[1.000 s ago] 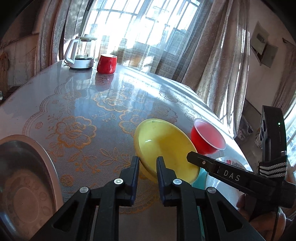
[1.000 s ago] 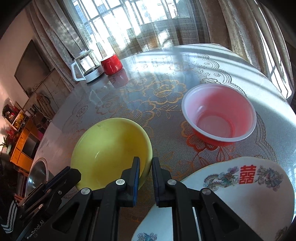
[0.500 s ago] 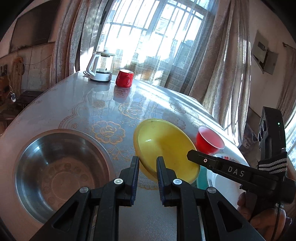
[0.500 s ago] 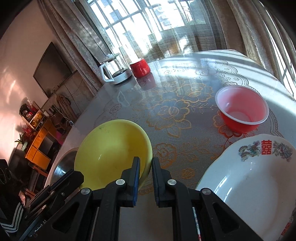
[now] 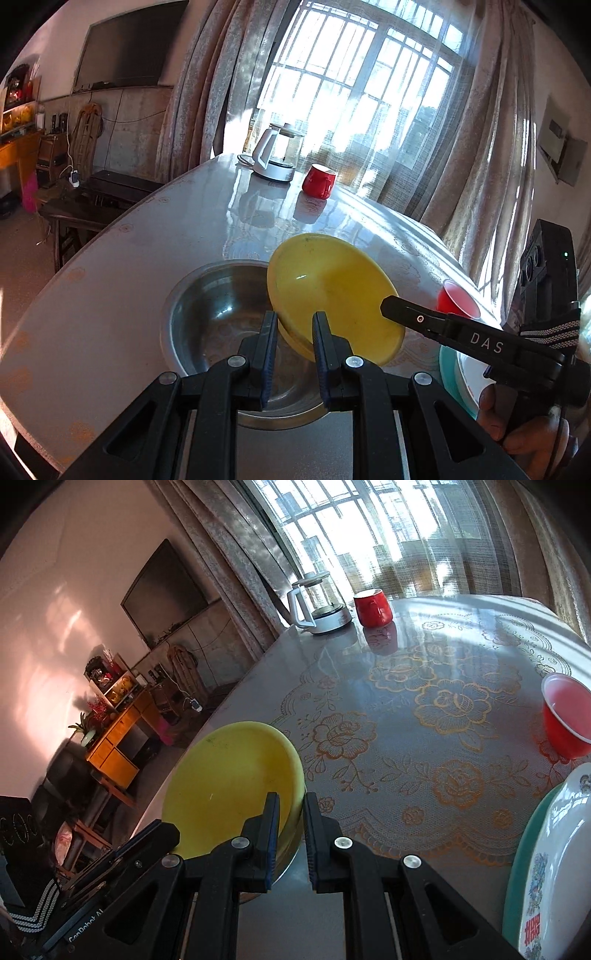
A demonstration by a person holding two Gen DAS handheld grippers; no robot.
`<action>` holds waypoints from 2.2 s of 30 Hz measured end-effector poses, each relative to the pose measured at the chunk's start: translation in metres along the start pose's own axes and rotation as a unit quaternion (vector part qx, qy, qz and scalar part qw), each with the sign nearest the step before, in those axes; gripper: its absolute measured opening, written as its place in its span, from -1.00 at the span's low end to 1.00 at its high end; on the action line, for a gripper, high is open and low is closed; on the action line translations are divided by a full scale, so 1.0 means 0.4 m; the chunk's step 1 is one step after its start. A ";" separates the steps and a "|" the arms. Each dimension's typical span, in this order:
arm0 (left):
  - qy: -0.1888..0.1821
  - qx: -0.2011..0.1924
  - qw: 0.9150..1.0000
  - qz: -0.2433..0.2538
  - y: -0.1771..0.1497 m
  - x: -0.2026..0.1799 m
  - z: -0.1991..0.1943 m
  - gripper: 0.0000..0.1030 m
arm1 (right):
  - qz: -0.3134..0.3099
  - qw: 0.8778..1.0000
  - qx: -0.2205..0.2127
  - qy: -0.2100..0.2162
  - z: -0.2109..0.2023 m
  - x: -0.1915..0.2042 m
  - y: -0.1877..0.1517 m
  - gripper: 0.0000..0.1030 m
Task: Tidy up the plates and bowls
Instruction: 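Lower the yellow bowl into the steel bowl and open the left gripper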
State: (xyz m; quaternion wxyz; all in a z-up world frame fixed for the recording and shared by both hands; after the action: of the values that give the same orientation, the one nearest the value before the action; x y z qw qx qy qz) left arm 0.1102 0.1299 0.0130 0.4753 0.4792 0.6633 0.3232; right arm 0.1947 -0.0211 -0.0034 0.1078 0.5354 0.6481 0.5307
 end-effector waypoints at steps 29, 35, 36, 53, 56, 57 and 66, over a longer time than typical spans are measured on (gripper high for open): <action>0.053 0.046 0.997 -0.023 -0.072 0.131 0.061 -0.61 | -0.051 0.997 0.060 -0.019 0.151 0.056 -0.108 -0.69; 0.057 0.045 0.997 -0.008 -0.077 0.123 0.062 -0.60 | -0.065 0.996 0.050 -0.027 0.141 0.061 -0.105 -0.59; 0.058 0.044 0.997 -0.008 -0.077 0.123 0.062 -0.59 | -0.069 0.996 0.046 -0.031 0.138 0.063 -0.105 -0.51; 0.066 0.036 0.997 0.012 -0.079 0.111 0.043 -0.55 | -0.046 0.999 0.021 -0.020 0.096 0.054 -0.105 -0.46; 0.066 0.035 0.997 0.015 -0.079 0.106 0.036 -0.54 | -0.038 0.999 0.014 -0.017 0.078 0.051 -0.103 -0.46; 0.065 0.034 0.997 0.018 -0.078 0.103 0.035 -0.54 | -0.036 0.999 0.011 -0.016 0.071 0.051 -0.102 -0.46; 0.046 0.021 0.997 0.058 -0.078 0.033 0.001 -0.46 | -0.011 1.000 -0.005 -0.020 0.013 0.018 -0.100 -0.38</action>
State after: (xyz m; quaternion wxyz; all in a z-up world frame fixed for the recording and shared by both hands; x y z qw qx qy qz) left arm 0.0993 0.1320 -0.0189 0.4142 0.5118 0.6621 0.3579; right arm 0.1723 -0.0069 -0.0347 0.1292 0.5382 0.6493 0.5217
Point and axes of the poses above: each gripper's, at about its wrist camera, not at the fingertips, and z roughly the way its jaws point, x to its left, y to its top, the point moved 6 cm from there along z, roughly the way its jaws point, and after that the axes turned 15 degrees about -x, right-handed, at the moved point
